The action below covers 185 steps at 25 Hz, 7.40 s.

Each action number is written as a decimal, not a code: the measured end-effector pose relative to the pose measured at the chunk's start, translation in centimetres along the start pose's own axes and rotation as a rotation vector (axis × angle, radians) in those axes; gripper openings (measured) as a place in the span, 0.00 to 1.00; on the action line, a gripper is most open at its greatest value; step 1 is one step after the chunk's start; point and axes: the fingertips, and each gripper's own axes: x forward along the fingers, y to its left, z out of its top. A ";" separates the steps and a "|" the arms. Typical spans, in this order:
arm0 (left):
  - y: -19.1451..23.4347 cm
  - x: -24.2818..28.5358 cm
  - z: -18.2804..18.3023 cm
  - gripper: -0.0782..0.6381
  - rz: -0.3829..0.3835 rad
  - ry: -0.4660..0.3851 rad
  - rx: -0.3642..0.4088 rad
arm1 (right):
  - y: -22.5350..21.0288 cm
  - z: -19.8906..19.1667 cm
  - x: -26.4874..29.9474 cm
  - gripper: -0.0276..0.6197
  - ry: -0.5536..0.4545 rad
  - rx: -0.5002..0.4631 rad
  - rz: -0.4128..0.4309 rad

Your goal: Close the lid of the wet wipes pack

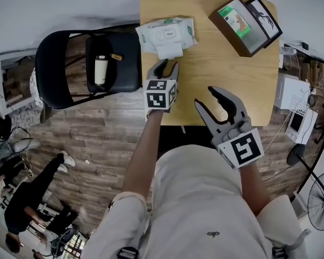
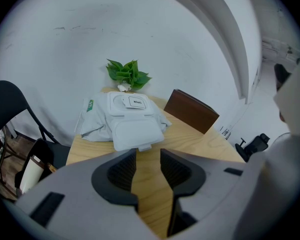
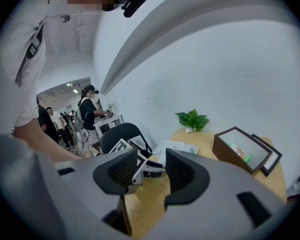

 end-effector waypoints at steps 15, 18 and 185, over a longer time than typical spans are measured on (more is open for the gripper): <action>0.1 -0.4 0.5 0.29 0.023 -0.047 -0.003 | -0.2 0.0 0.0 0.31 0.005 -0.004 0.003; 0.0 -0.7 0.7 0.29 0.022 -0.056 0.001 | -0.1 0.1 0.0 0.31 0.005 -0.004 0.004; 5.2 5.3 10.5 0.15 0.139 0.131 0.213 | -2.7 0.5 1.1 0.30 -0.002 0.068 -0.026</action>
